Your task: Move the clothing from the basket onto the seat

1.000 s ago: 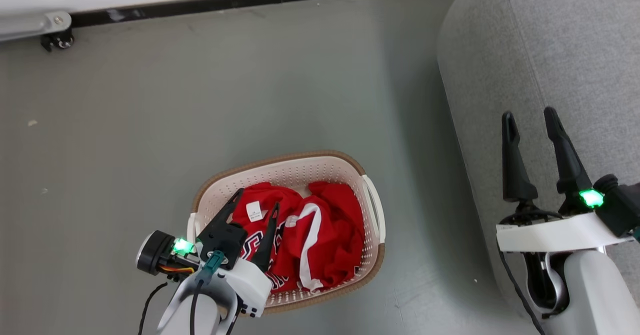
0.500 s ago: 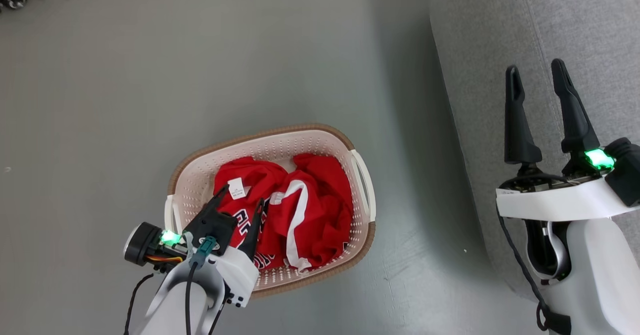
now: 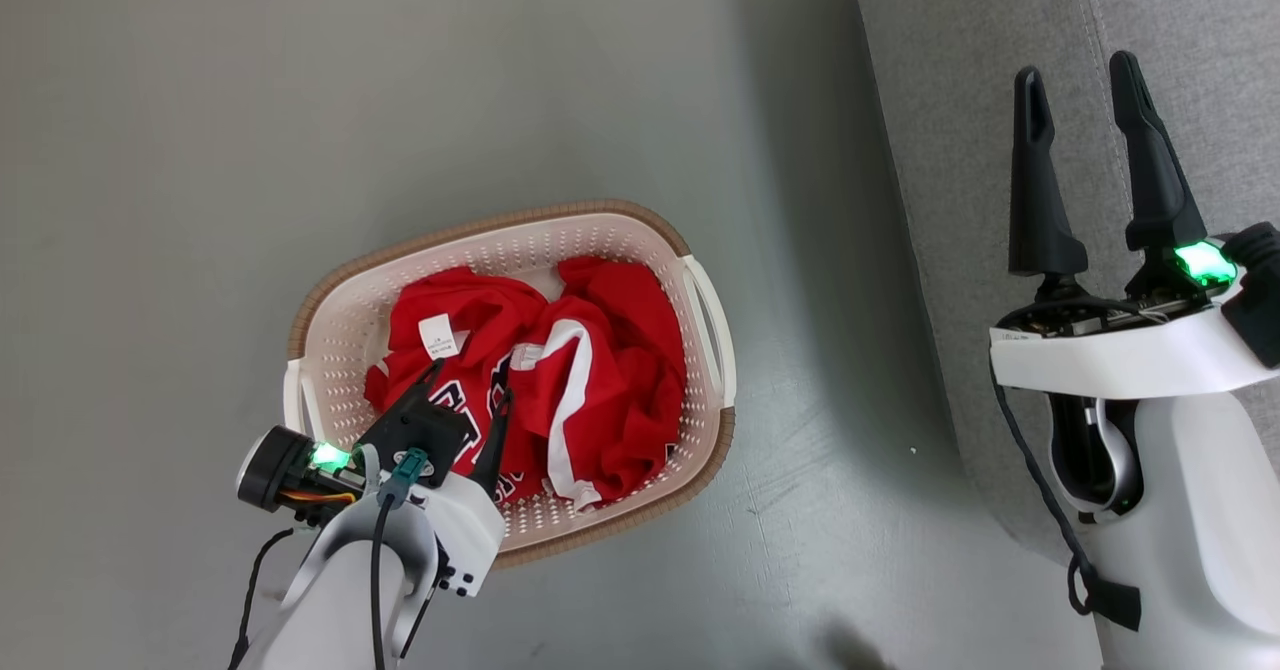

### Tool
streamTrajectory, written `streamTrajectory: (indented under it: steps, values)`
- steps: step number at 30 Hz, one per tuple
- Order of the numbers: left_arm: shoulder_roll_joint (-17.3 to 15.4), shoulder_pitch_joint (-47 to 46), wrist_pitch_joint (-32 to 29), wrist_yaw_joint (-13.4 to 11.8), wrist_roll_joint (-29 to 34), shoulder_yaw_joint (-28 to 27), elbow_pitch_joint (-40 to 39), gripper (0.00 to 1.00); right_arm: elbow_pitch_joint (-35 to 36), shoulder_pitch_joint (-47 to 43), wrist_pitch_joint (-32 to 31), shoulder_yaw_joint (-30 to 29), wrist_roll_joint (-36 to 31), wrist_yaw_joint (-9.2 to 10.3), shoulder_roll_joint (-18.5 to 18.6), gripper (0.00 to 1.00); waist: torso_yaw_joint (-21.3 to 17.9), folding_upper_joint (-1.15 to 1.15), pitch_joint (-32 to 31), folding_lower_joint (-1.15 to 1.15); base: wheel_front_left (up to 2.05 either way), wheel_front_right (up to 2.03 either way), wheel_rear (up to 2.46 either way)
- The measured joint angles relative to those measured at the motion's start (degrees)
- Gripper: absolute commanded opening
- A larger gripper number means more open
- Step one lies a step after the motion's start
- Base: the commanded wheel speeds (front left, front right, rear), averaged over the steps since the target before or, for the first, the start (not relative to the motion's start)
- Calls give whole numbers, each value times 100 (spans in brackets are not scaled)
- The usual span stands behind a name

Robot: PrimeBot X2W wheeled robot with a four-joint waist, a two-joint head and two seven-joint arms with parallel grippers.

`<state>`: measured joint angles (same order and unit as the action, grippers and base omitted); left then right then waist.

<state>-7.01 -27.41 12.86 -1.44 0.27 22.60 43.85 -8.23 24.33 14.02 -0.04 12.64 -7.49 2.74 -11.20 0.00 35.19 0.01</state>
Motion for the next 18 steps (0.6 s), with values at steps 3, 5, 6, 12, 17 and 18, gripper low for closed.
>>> streamTrajectory:
  steps: [3,5,6,12,17,18]
  values:
    - [1,-63,-8,0,15,2,89,100,-65,94,18,30,3,0,2,100,-35,0,112,0,0,0,0]
    - [0,-123,-8,-1,43,1,158,100,-107,172,18,62,5,0,2,100,-57,0,184,0,0,0,0]
    - [-5,-150,-8,-1,51,2,182,100,-107,214,18,77,8,0,2,100,-67,0,220,0,0,0,0]
    - [-76,-324,-115,30,123,73,402,100,-142,484,18,176,65,0,3,100,-120,0,414,0,0,0,0]
    - [-33,-411,-134,31,167,114,501,100,-160,580,18,193,111,0,4,100,-147,0,530,0,0,0,0]
    - [-32,-448,-145,32,167,118,535,100,-171,614,18,193,111,0,4,100,-154,0,558,0,0,0,0]
